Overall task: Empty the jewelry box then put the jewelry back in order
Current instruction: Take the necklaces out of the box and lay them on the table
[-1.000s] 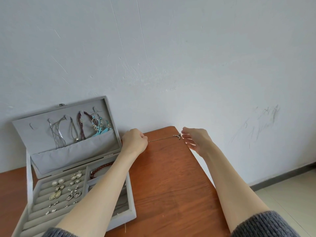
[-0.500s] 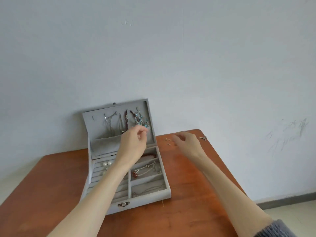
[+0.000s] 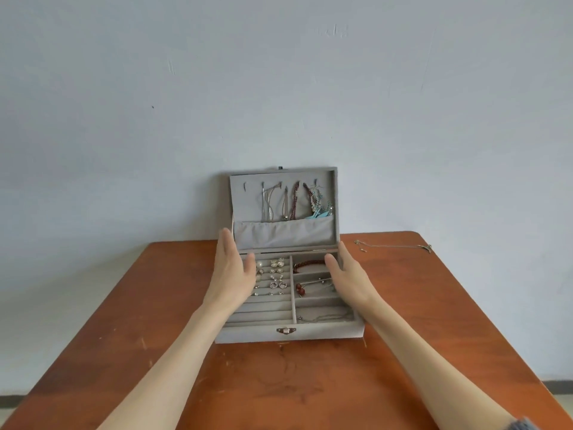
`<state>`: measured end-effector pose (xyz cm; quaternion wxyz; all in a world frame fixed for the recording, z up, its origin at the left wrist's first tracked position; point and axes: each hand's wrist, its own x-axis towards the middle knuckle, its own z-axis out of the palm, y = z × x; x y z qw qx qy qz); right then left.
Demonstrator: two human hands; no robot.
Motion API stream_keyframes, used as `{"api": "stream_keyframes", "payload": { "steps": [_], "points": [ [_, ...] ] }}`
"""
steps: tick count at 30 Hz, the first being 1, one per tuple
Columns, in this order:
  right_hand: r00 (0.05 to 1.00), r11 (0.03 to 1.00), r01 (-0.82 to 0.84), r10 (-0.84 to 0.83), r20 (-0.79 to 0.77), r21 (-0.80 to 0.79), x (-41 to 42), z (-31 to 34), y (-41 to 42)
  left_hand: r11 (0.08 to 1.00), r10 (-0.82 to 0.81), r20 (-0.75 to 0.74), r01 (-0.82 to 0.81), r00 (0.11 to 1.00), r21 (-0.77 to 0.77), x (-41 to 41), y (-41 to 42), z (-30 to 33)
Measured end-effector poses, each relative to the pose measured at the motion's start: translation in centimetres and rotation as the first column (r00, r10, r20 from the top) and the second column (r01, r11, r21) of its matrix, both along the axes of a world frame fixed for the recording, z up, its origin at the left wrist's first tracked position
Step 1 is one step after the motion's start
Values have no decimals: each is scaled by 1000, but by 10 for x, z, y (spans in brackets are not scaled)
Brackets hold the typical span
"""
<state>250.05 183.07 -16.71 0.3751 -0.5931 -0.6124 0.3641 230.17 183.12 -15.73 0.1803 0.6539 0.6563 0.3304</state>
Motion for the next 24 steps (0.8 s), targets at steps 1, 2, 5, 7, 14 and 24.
{"api": "stream_keyframes", "payload": {
  "steps": [1,2,5,7,14,24],
  "points": [
    [1000,1000,-6,6,-4,2,-4,0,1,999,-21,17,21,1000,-36,-4,0,-2],
    [1000,1000,-12,12,-8,4,-8,0,2,998,-29,23,31,999,-60,-8,0,-2],
    [1000,1000,-22,22,-3,-3,-15,-1,6,994,-20,26,22,999,-106,-19,2,0],
    [1000,1000,-7,7,-6,-1,-15,0,8,999,22,4,-22,1000,-30,-23,5,4],
    [971,928,236,-235,-39,288,-24,32,23,864,355,-125,-274,926,423,-15,35,42],
    [991,893,129,-109,-71,430,-63,54,65,829,439,-166,-327,883,453,10,80,49]
  ]
}}
